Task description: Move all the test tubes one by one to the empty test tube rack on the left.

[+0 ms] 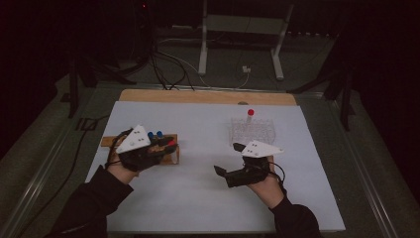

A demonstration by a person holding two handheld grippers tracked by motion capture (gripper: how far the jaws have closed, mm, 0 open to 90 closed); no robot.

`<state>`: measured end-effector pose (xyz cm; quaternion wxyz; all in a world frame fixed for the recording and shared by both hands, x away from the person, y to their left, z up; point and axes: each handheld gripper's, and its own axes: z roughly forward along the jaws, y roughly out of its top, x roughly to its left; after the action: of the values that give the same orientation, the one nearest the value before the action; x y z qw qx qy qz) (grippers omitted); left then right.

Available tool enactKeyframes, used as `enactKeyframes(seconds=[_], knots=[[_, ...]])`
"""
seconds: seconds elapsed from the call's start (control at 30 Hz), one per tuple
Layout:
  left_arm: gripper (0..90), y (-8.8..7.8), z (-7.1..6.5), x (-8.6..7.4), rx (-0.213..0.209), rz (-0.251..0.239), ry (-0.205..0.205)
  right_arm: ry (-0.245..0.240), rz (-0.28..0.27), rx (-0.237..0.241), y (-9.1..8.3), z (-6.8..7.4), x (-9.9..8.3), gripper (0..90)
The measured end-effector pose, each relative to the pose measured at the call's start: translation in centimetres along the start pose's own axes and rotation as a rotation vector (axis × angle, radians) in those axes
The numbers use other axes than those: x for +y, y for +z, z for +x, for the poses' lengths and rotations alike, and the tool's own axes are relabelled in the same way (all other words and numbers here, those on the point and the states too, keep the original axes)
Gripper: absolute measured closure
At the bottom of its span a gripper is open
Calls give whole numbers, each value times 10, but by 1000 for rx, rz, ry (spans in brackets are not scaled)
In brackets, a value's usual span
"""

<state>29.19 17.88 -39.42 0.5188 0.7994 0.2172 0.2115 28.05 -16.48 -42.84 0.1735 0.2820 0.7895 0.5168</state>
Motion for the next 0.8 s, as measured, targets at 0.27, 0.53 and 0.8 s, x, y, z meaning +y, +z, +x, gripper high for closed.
enactKeyframes(seconds=[0.27, 0.53, 0.8], knots=[[717, -46, 23, -10, 130, -15, -30, -9, -39, -36, -6, 0, 2, 0], [718, -72, 49, -16, 258, -28, -66, -3, -51, -45, -10, -3, 3, 0], [718, -77, 75, -24, 369, -41, -98, -1, -48, -49, -10, -5, 3, 0]])
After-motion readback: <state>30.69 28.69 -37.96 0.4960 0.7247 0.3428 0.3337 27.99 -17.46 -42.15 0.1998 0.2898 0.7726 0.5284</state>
